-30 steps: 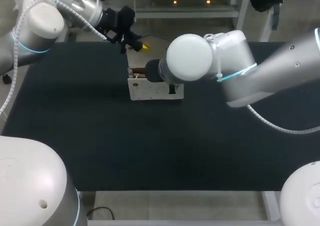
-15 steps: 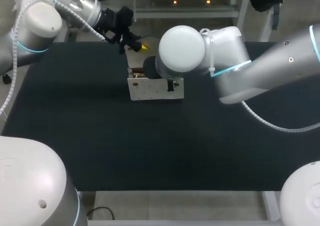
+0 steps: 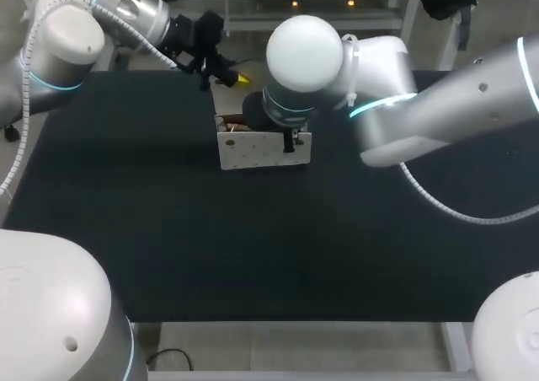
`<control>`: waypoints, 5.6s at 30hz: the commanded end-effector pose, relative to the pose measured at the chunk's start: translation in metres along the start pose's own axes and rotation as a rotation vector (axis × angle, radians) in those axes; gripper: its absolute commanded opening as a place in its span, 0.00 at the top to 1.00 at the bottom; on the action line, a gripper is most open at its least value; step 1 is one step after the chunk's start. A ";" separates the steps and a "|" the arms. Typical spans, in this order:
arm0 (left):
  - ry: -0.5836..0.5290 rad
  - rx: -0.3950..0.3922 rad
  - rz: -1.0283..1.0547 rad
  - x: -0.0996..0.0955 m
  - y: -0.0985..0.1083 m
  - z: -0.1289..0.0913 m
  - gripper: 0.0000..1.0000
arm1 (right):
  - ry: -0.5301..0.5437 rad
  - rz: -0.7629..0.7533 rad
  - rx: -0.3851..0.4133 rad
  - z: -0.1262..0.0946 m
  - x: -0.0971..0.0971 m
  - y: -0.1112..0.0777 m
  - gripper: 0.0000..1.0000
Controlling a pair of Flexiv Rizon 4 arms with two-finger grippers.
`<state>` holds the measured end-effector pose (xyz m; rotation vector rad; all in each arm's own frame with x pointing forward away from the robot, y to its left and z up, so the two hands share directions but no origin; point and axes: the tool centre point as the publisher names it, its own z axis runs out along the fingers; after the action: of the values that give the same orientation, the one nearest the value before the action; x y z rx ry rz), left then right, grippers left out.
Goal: Pick up the bag, open it, inspect its contents, close it, and place it on the opposite side
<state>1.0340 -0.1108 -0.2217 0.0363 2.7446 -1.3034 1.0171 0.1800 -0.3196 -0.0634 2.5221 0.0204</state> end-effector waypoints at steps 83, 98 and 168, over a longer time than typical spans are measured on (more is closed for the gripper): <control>-0.007 -0.009 0.039 0.005 -0.003 -0.002 1.00 | -0.131 0.028 0.005 -0.026 -0.012 -0.006 0.51; -0.009 -0.008 0.020 0.006 -0.006 -0.003 1.00 | -0.327 0.066 0.018 -0.081 -0.023 -0.010 0.68; -0.282 -0.078 0.345 -0.052 0.086 0.049 1.00 | -0.283 0.165 -0.045 -0.044 0.087 0.023 0.64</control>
<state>1.0907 -0.0920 -0.3112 0.2796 2.4097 -1.0171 0.9212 0.1947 -0.3271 0.1177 2.2801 0.1466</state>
